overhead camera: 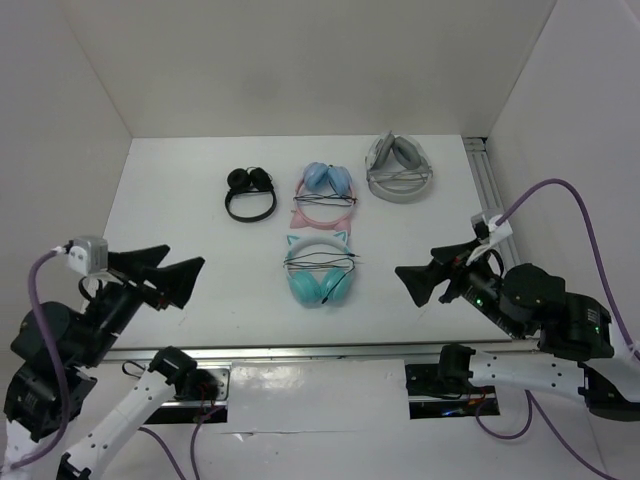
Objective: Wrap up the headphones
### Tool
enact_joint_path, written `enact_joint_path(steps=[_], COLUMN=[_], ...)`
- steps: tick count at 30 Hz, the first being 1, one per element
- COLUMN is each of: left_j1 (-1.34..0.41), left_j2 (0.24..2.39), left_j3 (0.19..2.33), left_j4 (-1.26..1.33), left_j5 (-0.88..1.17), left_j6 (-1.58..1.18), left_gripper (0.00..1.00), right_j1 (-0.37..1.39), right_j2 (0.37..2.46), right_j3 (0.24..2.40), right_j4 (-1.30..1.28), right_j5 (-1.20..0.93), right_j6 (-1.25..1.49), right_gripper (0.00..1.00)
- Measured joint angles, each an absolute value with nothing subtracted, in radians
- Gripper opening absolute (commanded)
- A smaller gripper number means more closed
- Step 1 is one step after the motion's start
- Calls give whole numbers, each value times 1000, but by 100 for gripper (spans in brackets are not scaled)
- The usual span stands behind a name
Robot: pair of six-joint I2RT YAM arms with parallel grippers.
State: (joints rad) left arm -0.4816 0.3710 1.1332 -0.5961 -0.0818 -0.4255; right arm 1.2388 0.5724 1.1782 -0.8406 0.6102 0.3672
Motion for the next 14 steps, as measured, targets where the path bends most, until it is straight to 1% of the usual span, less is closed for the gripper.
enact_joint_path(steps=[3, 6, 9, 14], left_j1=[-482, -489, -513, -525], left_j2=[295, 285, 288, 282], left_j3=[1018, 924, 893, 894], left_j4=[-646, -715, -771, -777], left_j5=[-88, -99, -107, -130], left_j6=[-460, -497, -509, -531], left_gripper=[100, 100, 100, 100], right_j1=[1239, 1239, 1239, 1239], right_j2=[533, 525, 521, 533], right_j3=[1162, 1143, 1114, 1111], right_j4=[-854, -858, -866, -882], right_j5=[615, 628, 643, 673], right_j6=[397, 427, 444, 459], right_gripper=[100, 100, 100, 100])
